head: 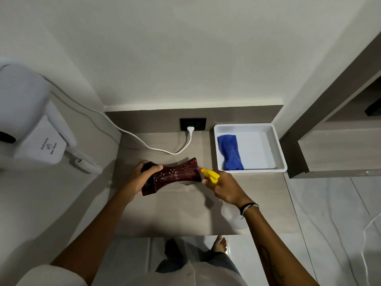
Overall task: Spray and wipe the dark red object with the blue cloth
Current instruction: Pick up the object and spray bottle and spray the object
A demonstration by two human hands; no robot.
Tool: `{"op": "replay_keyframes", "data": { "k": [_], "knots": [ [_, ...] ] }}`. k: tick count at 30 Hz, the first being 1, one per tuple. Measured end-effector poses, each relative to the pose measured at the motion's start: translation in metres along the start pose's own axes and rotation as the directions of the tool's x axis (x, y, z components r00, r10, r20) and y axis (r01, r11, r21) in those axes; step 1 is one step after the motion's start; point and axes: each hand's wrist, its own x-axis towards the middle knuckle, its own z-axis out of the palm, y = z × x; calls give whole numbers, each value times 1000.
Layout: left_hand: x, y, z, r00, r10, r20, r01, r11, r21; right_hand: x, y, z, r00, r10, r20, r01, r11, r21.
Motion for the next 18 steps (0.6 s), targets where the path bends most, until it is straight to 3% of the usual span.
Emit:
{"op": "replay_keyframes", "data": {
  "k": [4, 7, 11, 18],
  "knots": [
    [-1, -2, -3, 998, -24, 52, 22, 1000, 21, 0, -7, 2, 1000, -22, 16, 21, 1000, 20],
    [-1, -5, -6, 995, 13, 99, -17, 999, 35, -1, -24, 7, 989, -97, 111, 90, 994, 66],
    [1, -7, -4, 994, 74, 80, -78, 996, 45, 4, -47, 20, 963, -195, 188, 198, 980, 1],
    [-3, -11, -8, 973, 199, 118, -216, 964, 157, 14, -43, 19, 993, 53, 102, -36, 987, -159]
  ]
}}
